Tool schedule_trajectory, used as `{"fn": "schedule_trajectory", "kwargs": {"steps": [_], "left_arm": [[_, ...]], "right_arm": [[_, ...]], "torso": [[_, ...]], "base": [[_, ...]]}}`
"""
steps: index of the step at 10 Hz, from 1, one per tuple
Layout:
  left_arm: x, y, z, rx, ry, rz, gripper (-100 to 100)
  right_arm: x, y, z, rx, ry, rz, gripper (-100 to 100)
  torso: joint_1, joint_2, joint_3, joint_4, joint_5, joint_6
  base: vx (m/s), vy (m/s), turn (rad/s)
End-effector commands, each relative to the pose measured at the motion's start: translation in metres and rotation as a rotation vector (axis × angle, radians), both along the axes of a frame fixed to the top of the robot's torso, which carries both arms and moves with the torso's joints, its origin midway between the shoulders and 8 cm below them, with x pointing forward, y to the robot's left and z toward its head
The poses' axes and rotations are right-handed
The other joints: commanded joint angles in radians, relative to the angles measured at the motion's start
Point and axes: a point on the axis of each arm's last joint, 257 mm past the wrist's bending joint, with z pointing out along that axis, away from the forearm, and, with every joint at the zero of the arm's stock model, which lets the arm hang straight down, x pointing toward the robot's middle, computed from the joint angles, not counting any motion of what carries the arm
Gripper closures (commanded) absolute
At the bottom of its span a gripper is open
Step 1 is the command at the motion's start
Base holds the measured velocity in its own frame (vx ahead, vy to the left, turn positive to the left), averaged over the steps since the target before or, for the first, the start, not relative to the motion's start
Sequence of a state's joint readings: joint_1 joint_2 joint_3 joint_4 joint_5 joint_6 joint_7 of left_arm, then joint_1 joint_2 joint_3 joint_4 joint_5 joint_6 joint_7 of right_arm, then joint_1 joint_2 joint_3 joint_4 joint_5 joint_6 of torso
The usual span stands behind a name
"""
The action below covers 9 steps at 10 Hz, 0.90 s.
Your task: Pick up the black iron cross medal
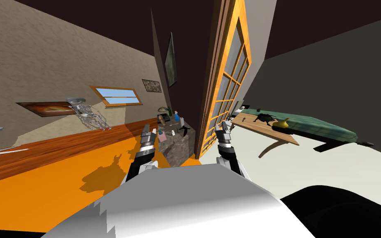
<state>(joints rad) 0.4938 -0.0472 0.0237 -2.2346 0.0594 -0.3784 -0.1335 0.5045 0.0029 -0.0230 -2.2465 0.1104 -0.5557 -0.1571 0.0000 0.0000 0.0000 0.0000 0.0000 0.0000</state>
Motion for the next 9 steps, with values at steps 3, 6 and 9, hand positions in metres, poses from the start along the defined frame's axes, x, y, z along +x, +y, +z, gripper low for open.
{"fn": "schedule_trajectory", "kwargs": {"steps": [3,6,9], "left_arm": [[0.022,-0.009,-0.007,0.053,0.046,-0.07,-100],[0.054,-0.012,-0.02,0.058,0.113,-0.13,-100],[0.081,-0.01,-0.034,0.035,0.173,-0.161,-100]], "right_arm": [[0.0,0.0,0.0,0.0,0.0,0.0,0],[0.0,0.0,0.0,0.0,0.0,0.0,0],[0.0,0.0,0.0,0.0,0.0,0.0,0]], "torso": [[0.001,0.001,0.001,0.0,0.0,0.0],[0.001,0.002,0.001,0.0,0.0,0.0],[0.0,0.002,0.001,0.0,0.0,0.0]], "base": [[-0.021,0.01,-0.02],[-0.043,0.009,-0.04],[-0.035,-0.002,-0.035]]}}
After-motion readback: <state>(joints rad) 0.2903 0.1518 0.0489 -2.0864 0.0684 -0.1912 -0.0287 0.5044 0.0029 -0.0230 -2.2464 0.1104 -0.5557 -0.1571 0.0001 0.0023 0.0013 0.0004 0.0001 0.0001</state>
